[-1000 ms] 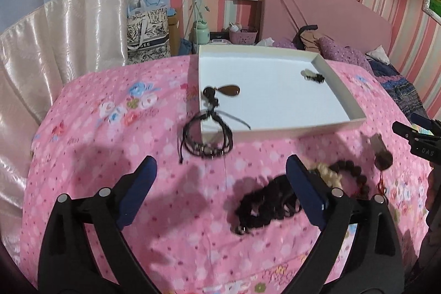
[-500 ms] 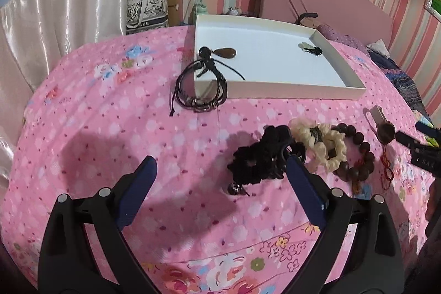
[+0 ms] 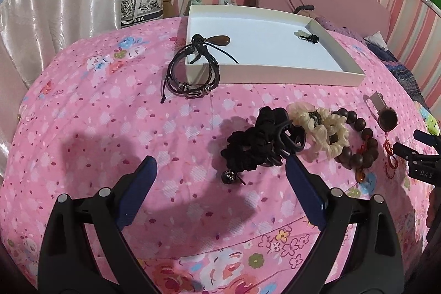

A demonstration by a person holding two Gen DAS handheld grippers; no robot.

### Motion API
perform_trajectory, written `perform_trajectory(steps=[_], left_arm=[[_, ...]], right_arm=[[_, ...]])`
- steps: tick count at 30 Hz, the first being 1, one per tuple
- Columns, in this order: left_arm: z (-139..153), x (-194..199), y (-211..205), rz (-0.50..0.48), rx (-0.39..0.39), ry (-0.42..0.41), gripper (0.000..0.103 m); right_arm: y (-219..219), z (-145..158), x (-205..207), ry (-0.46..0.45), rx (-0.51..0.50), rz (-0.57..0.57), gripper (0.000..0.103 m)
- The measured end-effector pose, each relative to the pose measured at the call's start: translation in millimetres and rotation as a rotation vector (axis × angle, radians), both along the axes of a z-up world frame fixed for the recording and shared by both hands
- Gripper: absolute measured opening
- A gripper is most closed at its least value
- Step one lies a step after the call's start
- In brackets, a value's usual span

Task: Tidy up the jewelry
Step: 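Withdraw both tools from the tray back toward the remaining jewelry, then grasp the black hair scrunchie with left tool while right tool grasps the red string charm, then carry the scrunchie and red charm over the white tray with both tools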

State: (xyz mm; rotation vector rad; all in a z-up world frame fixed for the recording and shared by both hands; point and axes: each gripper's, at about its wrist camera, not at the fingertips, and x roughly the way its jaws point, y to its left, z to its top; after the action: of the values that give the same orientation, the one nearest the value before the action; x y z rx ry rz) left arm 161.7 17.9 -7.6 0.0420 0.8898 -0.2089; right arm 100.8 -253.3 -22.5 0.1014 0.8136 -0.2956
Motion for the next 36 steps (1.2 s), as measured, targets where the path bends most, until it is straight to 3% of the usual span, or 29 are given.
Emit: perform_trajectory(steps=[7, 9, 11, 14, 22, 25, 29, 34, 36], left_arm=[[-8, 6, -9, -0.038, 0.012, 0.016, 0.089], [-10, 9, -12, -0.053, 0.015, 0.023, 0.079], [-12, 15, -15, -0.072, 0.007, 0.037, 0.072], [-11, 18, -17, -0.088, 0.0, 0.034, 0.069], [-18, 19, -23, -0.138, -0.017, 0.069, 0.038], [-20, 19, -26, -0.143, -0.006, 0.073, 0.023], [-24, 21, -27, -0.137, 0.007, 0.079, 0.018], [-25, 23, -25, -0.117, 0.019, 0.072, 0.011], [-24, 23, -23, -0.112, 0.014, 0.07, 0.01]], right_arm=[[7, -7, 8, 0.04, -0.002, 0.034, 0.089], [8, -9, 10, 0.048, -0.002, 0.038, 0.088], [7, -10, 11, 0.055, 0.008, 0.043, 0.083], [6, -13, 13, 0.066, 0.036, 0.056, 0.076], [8, -14, 16, 0.07, 0.105, 0.096, 0.053], [10, -14, 16, 0.066, 0.124, 0.112, 0.04], [10, -14, 17, 0.061, 0.155, 0.126, 0.03], [8, -11, 17, 0.038, 0.195, 0.139, 0.011], [6, -9, 18, 0.019, 0.214, 0.147, 0.011]])
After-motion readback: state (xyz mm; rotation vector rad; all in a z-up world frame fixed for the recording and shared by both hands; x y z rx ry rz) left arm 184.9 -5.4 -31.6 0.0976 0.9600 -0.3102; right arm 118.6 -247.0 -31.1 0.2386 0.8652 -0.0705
